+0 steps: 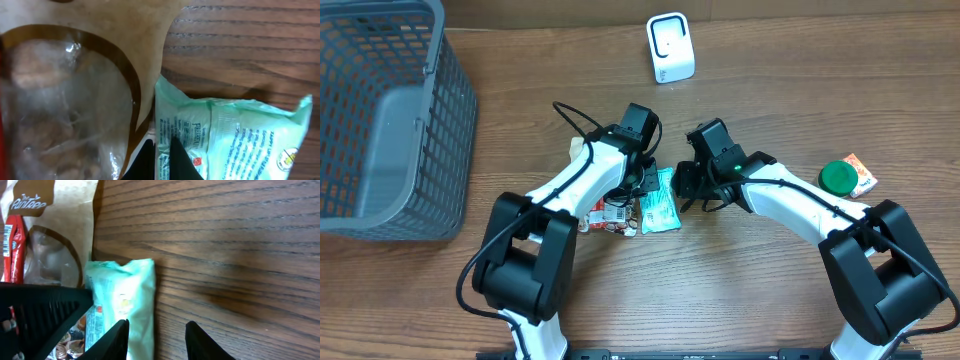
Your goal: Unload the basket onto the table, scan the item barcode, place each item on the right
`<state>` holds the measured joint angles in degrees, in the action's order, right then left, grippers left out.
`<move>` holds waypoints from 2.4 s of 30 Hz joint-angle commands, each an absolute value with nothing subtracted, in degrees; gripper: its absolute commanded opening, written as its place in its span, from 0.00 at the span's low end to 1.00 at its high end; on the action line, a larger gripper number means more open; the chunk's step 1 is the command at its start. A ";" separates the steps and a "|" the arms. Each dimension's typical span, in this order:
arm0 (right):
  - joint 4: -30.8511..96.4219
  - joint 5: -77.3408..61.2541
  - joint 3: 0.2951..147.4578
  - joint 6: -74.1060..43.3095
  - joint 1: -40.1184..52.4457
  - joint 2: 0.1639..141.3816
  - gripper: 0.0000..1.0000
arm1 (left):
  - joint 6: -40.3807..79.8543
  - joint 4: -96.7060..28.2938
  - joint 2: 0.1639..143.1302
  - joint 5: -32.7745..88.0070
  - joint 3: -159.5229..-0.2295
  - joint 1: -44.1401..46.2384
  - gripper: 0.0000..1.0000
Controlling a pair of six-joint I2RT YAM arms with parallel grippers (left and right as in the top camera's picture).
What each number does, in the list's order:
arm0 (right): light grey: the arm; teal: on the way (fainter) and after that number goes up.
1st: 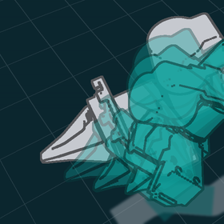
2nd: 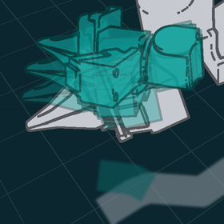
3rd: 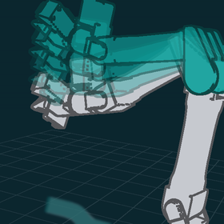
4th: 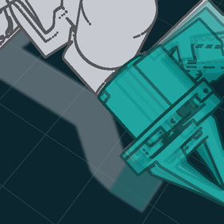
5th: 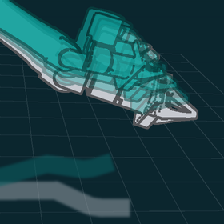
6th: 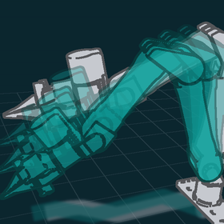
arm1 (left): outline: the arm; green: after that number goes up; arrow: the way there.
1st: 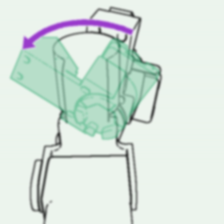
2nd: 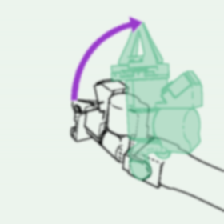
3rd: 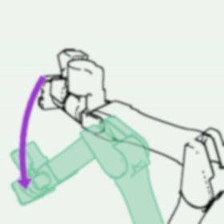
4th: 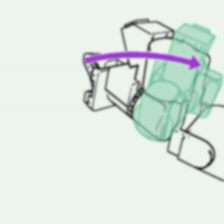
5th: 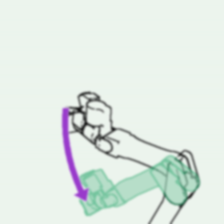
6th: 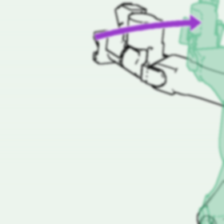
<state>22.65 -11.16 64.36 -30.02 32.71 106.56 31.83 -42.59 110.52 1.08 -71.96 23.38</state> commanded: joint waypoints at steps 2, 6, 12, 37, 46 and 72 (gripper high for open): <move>22.61 -10.98 64.07 -29.54 32.93 106.54 0.39 | 32.88 -40.99 115.72 5.93 -71.40 24.08 0.04; 24.14 -9.45 64.07 -29.54 32.93 106.54 0.39 | 28.64 -37.58 116.01 11.14 -71.44 24.14 0.04; 26.33 -9.08 64.07 -29.56 30.79 106.54 0.43 | 23.05 -31.94 116.01 12.78 -71.50 24.14 0.04; 37.95 -16.69 67.64 -29.06 23.92 106.19 0.67 | 18.57 -47.48 111.87 16.69 -89.10 20.93 0.13; 35.20 -16.82 67.64 -23.73 22.48 106.19 0.71 | 20.36 -50.78 112.20 14.39 -82.76 22.20 0.13; 33.50 -16.16 67.46 -22.41 22.48 106.52 0.73 | 20.10 -57.63 111.96 20.01 -84.23 19.94 0.29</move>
<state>33.78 -16.47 65.91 -22.90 22.52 106.56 20.43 -56.25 112.88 18.63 -82.89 19.62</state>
